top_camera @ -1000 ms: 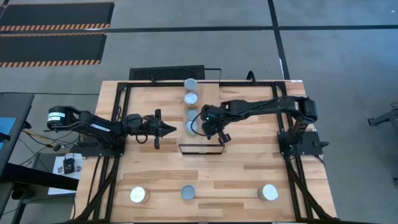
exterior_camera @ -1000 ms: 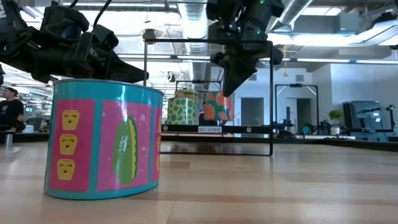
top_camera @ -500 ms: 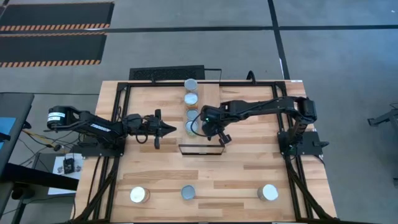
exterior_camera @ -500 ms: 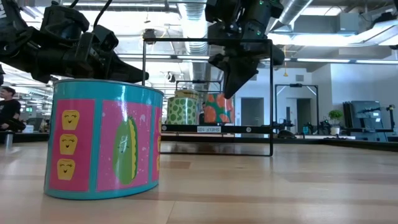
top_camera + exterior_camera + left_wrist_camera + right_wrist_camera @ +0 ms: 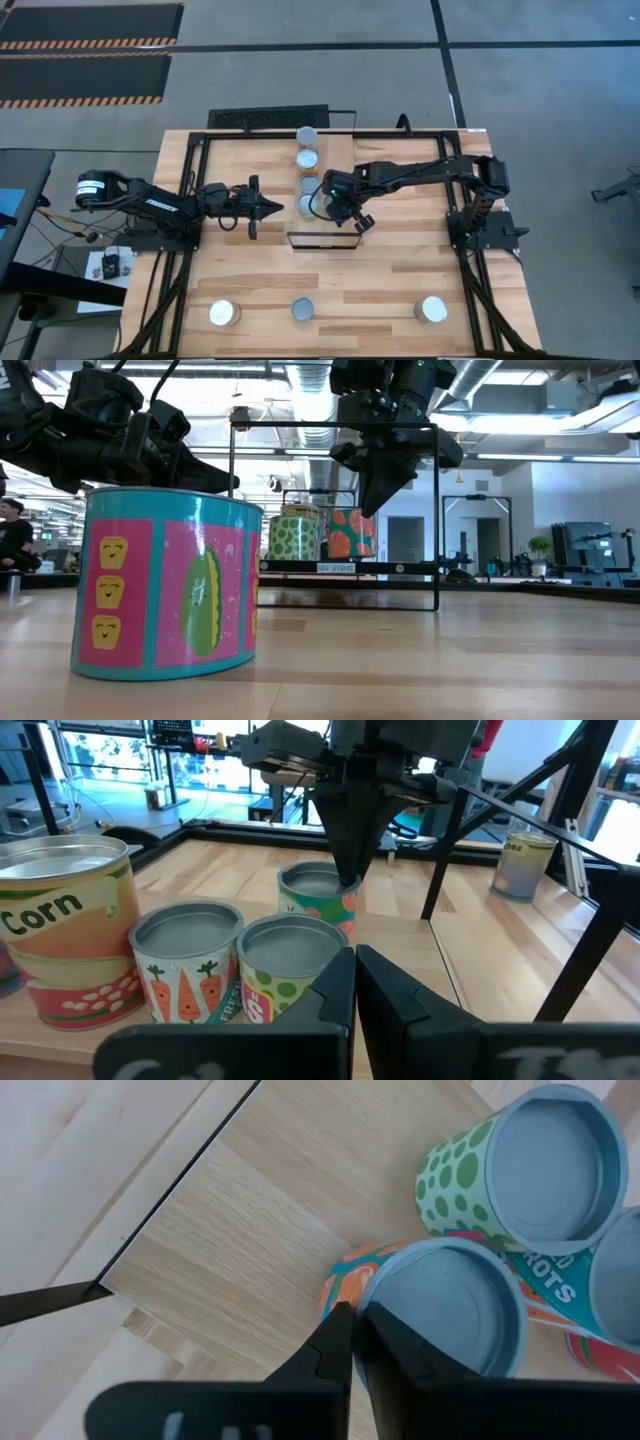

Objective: Pick and place cans onto a shelf
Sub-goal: Put the canned oranges on the shelf, then put the canned peaches on the shelf aligned with the other canned peaches

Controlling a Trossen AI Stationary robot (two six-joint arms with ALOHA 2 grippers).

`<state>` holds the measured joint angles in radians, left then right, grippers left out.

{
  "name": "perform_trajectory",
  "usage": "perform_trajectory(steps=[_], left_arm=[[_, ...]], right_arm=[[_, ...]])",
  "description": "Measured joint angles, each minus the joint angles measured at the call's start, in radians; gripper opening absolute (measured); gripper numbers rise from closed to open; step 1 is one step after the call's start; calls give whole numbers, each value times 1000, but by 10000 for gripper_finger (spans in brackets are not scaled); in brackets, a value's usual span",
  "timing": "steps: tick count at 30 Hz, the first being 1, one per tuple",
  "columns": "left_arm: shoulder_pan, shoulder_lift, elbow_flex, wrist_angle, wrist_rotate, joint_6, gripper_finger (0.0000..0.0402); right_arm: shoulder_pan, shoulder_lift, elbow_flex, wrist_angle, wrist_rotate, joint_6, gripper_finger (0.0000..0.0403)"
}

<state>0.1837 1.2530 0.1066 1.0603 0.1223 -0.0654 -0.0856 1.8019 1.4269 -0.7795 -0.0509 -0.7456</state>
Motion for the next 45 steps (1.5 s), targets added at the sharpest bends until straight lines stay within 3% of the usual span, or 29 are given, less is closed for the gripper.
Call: perform_trajectory(steps=[8,19,25,29,33,39,45], left_arm=[[0,0,0,0,-4,0,0],[0,0,0,0,-4,1,0],[0,0,0,0,-5,8,0],[0,0,0,-3,-4,9,0],[0,0,0,-8,3,9,0],[0,0,1,-16,23,8,0],[-1,0,1,-18,21,8,0]], right_arm=[[0,0,0,3,0,1,75],[1,0,50,-40,18,31,76],[4,-17,171,-176,85,90,55],[-4,-92,152,-223,143,165,14],[-28,-229,35,-165,159,257,12],[-30,-488,-283,139,128,373,6],[51,-684,-533,306,135,557,5]])
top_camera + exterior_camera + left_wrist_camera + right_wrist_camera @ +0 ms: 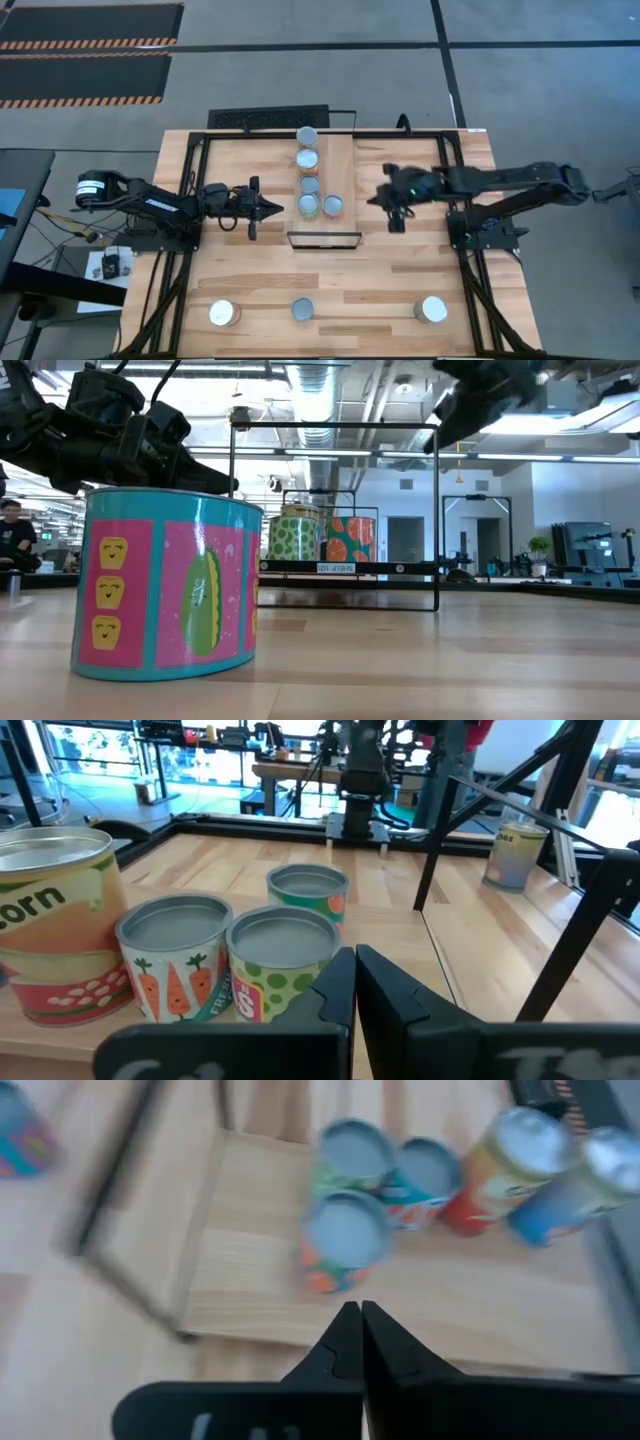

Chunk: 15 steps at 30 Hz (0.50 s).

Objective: Pick and place cans onto a shelf
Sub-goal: Put the canned peaches on the shelf aligned with the other canned peaches

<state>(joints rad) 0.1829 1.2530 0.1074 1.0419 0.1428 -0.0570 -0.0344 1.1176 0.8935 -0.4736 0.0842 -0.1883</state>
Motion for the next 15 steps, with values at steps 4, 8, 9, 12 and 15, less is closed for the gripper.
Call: perform_trajectory(steps=[4,8,9,12,15], left_arm=[[0,0,0,-11,-21,11,0],[0,0,0,-30,-35,22,0],[0,0,0,-36,-37,27,0],[0,0,0,-36,-47,30,0],[0,0,0,-36,-53,42,0]], right_arm=[[143,-57,-65,-10,143,159,5],[326,-41,-67,-70,304,344,11],[368,-33,-67,-79,317,395,11],[492,1,-67,-94,357,561,11],[600,47,-62,-126,410,728,12]])
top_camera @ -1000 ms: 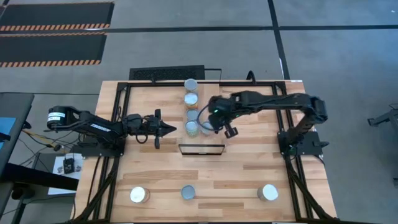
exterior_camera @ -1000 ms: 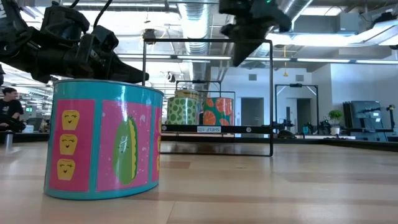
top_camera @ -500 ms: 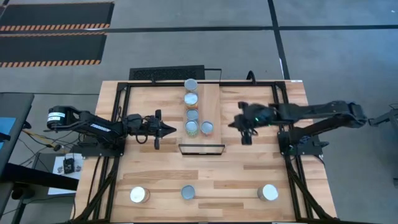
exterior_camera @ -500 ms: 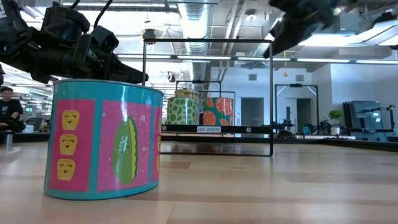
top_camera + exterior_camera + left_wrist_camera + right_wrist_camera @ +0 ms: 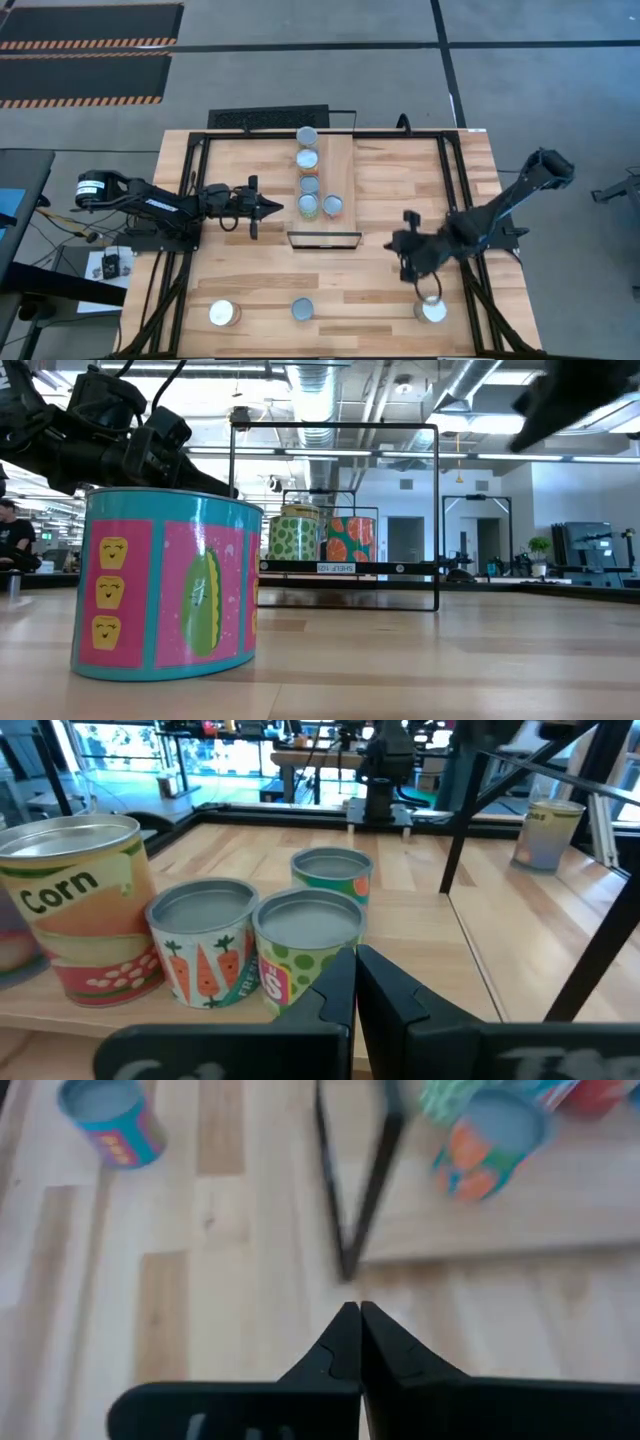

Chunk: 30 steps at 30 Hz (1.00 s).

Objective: Pick and place cans onto a shelf
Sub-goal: Put the canned peaches on the shelf aligned with the other canned peaches

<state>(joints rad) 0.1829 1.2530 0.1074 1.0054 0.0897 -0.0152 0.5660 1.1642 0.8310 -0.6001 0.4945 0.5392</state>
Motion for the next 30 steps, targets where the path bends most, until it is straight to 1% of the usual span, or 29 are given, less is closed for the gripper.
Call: perform_trajectory(steps=[4,8,10,15,17,22,26,28,30], left_arm=[[0,0,0,0,-20,1,0],[0,0,0,0,-24,1,0],[0,0,0,0,-24,-2,0],[0,0,0,1,-23,-4,0],[0,0,0,1,-23,-5,0],[0,0,0,1,-23,-6,0],[0,0,0,1,-23,-6,0],[0,0,0,1,-23,-6,0],[0,0,0,1,-23,-7,0]], right_arm=[[120,99,74,-138,26,203,16],[211,217,198,-318,14,391,29],[249,273,259,-393,-21,478,40],[325,392,391,-509,-160,681,75],[354,430,440,-536,-197,732,93],[410,510,555,-631,-249,839,147],[444,565,609,-665,-320,877,185],[458,589,618,-670,-342,887,196],[464,614,618,-674,-363,887,199]])
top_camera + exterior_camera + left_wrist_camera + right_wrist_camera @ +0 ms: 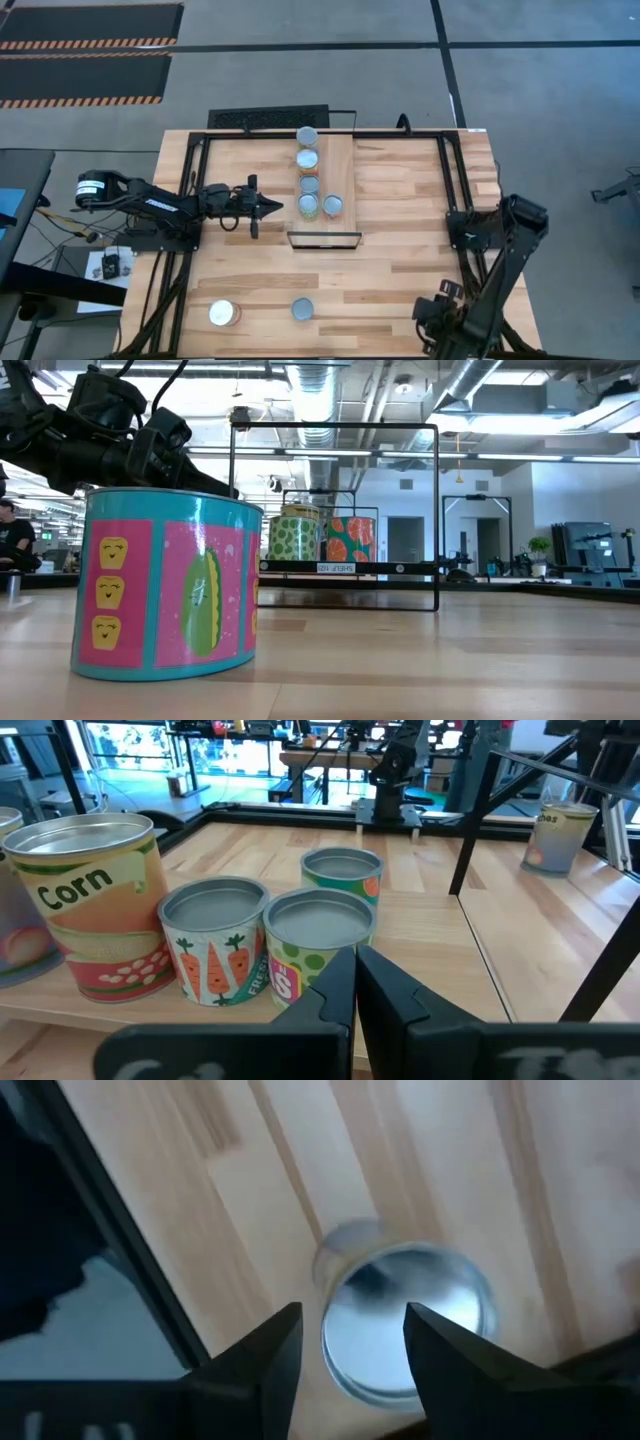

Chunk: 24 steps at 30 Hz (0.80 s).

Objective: Pick and place cans onto a shelf
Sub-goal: Put the canned peaches on the shelf aligned with the other canned peaches

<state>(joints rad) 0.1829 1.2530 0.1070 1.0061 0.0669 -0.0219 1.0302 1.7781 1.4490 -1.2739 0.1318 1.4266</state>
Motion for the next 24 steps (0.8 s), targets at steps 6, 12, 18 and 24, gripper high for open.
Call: perform_trajectory(steps=[6,12,18,24], left_arm=[[0,0,0,0,0,-1,0],[0,0,0,0,0,-1,0],[0,0,0,0,0,-1,0],[0,0,0,0,1,-1,0]], right_arm=[[-10,55,1,-16,-30,-59,163],[-54,71,1,-95,-20,-171,48],[-140,42,-2,-123,92,-307,11],[-288,-45,-19,-173,248,-511,4]])
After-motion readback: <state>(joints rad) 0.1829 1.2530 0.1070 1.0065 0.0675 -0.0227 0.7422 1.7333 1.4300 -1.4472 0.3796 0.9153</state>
